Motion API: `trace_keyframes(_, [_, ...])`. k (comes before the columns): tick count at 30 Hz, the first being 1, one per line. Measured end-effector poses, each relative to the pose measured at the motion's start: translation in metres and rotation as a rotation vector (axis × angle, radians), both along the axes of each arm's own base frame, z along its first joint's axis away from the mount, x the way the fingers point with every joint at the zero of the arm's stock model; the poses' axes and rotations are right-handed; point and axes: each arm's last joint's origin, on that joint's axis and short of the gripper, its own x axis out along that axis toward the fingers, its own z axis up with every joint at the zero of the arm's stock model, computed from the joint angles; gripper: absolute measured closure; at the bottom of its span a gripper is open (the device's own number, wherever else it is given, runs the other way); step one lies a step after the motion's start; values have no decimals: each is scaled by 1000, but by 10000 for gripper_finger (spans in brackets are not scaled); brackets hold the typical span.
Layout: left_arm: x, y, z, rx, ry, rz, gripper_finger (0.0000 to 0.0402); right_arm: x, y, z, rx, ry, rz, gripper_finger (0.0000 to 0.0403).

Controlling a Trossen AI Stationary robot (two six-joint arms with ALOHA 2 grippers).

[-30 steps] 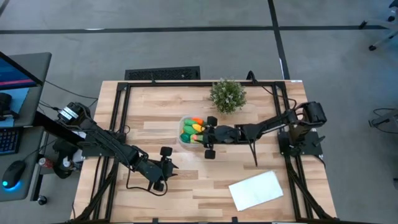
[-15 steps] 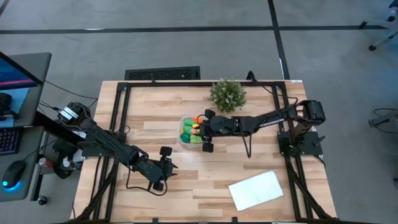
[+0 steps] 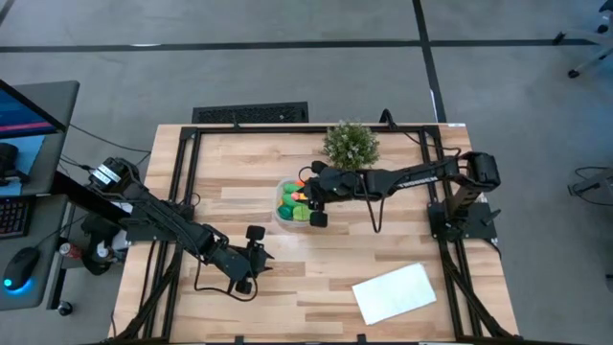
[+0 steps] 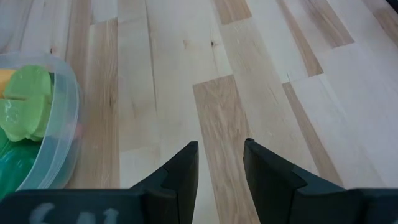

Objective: Pick and placing Produce into tupperware
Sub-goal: Put the pink peach into the transparent container

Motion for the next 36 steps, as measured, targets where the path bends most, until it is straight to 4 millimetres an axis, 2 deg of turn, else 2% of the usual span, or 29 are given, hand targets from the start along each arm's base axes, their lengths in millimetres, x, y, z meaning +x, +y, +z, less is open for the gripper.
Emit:
trace_keyframes(4, [0, 0, 0, 0, 1, 0, 284, 2, -2, -4, 20, 1, 11, 296])
trace_keyframes(13, [0, 0, -1, 4, 6, 0, 284, 25, -5, -37, 15, 28, 11, 296])
trace_keyframes(17, [-1, 0, -1, 7, 10, 0, 284, 36, -12, -30, 13, -15, -6, 296])
trace_keyframes(25, [-2, 1, -2, 6, 26, 10, 284, 56, -27, -40, 24, 57, -44, 296])
trace_keyframes(28, [-2, 1, -2, 1, 31, 15, 284, 60, -29, -47, 28, 108, -48, 296])
trace_keyframes(36, [-3, -1, -3, -18, 43, -3, 284, 60, -33, -46, 45, 126, -69, 296])
